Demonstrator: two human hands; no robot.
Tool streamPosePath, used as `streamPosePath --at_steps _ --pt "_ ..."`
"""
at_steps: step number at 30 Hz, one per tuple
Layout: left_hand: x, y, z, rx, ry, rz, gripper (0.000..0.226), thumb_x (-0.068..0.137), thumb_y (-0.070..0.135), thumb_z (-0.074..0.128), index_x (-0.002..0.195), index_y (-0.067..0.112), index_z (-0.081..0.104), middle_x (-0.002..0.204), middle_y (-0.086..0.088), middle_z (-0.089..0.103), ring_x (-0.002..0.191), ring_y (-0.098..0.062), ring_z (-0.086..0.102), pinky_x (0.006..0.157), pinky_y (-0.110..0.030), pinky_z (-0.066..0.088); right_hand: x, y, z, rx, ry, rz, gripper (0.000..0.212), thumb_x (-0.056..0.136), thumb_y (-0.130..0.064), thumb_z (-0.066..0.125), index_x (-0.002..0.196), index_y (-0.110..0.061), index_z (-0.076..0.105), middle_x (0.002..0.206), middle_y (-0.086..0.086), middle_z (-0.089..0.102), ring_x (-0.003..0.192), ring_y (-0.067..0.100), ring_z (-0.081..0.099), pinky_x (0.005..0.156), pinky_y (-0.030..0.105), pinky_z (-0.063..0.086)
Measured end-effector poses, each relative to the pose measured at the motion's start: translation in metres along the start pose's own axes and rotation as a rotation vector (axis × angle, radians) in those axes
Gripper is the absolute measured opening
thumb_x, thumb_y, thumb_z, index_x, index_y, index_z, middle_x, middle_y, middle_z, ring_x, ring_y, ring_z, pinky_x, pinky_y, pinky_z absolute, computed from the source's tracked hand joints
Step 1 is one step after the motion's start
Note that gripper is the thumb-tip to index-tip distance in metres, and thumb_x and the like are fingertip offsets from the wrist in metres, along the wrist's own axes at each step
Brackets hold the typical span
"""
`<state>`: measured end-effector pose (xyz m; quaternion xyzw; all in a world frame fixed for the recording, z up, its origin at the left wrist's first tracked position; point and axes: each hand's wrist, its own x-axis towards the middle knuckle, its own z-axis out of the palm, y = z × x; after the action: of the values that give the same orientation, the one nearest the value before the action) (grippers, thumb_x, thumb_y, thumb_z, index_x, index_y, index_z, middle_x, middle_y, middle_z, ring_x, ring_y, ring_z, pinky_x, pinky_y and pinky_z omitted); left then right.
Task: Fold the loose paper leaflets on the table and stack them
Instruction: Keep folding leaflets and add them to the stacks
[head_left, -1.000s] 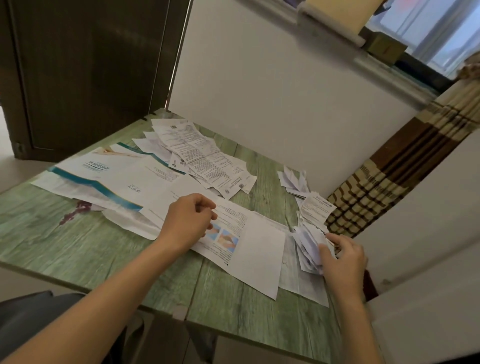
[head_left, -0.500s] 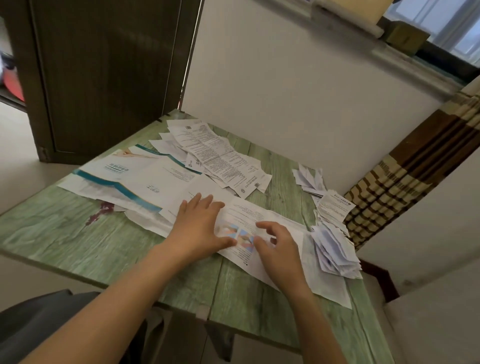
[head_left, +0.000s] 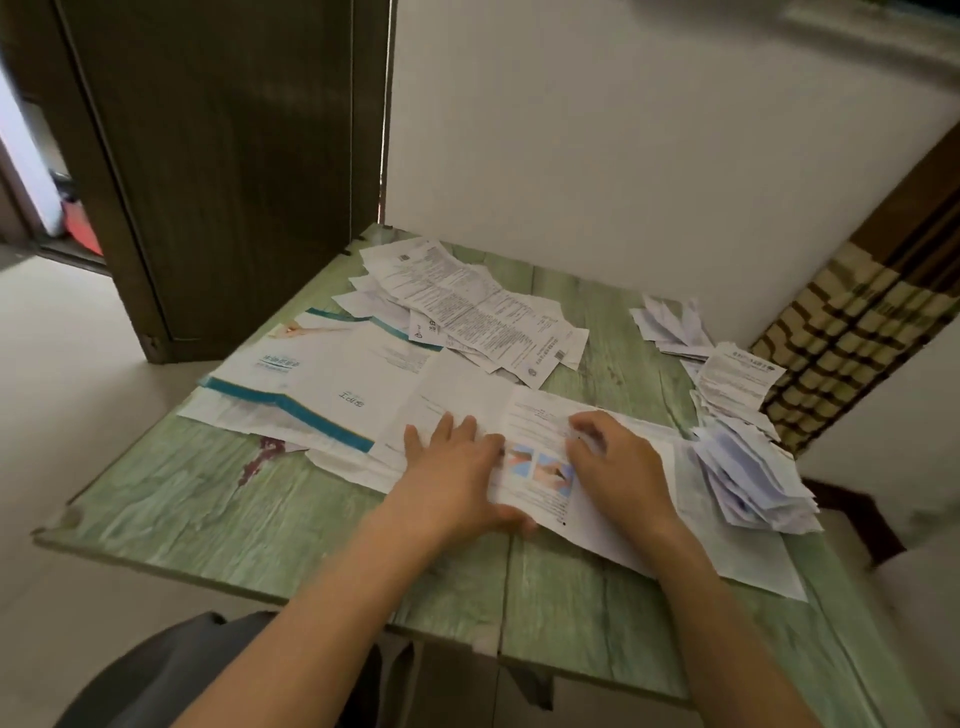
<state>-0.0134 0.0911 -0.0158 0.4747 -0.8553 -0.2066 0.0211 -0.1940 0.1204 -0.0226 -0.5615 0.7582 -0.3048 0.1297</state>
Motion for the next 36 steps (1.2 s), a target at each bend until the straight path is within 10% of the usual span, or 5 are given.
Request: streamPosePath --at_steps 7,16,24,27,36 --pt "-0.001 0.010 -0.004 0.082 -0.104 0.000 0.070 0.092 0.059 0.035 0.150 0.027 0.014 0.157 -0.007 0.017 0.145 -0.028 0.009 0.115 -0.054 0.009 -0.006 0.006 -0.005 0.319 0.096 0.028 0.017 0.094 -0.012 0.054 0.105 -0.020 0.064 0.102 -0.012 0.063 0.093 -0.003 0.058 0.073 0.006 0.048" --pt "-0.015 -0.016 -0.022 -0.292 0.131 0.086 0.062 0.090 0.059 0.020 0.104 0.015 0.062 0.101 -0.004 0.065 0.097 -0.024 0.056 0.084 -0.033 0.041 -0.007 0.002 -0.017 0.580 0.187 -0.032 0.016 0.096 -0.013 0.051 0.104 -0.016 0.065 0.105 -0.013 0.062 0.090 -0.011 0.055 0.073 0.001 0.040" --pt "-0.018 -0.019 -0.019 -0.306 0.121 0.104 0.044 0.095 0.048 0.030 0.064 0.019 0.040 0.063 0.004 0.046 0.064 -0.013 0.043 0.060 -0.021 0.030 -0.009 0.000 -0.014 0.714 0.307 -0.026 0.050 0.087 -0.068 0.024 0.114 -0.040 0.056 0.129 -0.031 0.045 0.123 -0.017 0.033 0.103 0.010 0.020" --pt "-0.018 -0.018 -0.018 -0.326 0.093 0.097 0.033 0.095 0.046 0.040 0.082 0.021 0.058 0.082 0.009 0.057 0.087 -0.018 0.053 0.066 -0.022 0.032 -0.007 -0.002 -0.016 0.904 0.267 0.031 0.088 0.066 -0.090 0.037 0.122 -0.026 0.058 0.118 -0.035 0.055 0.113 -0.014 0.048 0.097 0.017 0.037" --pt "-0.023 -0.015 -0.011 -0.137 0.027 0.068 0.049 0.092 0.038 0.055 0.139 0.030 0.043 0.155 -0.001 0.019 0.142 -0.012 0.016 0.108 -0.019 0.019 -0.008 -0.027 -0.027 1.436 0.466 0.201 0.056 0.102 -0.041 0.020 0.151 -0.014 0.012 0.157 0.003 0.020 0.138 0.021 0.034 0.068 0.016 0.052"
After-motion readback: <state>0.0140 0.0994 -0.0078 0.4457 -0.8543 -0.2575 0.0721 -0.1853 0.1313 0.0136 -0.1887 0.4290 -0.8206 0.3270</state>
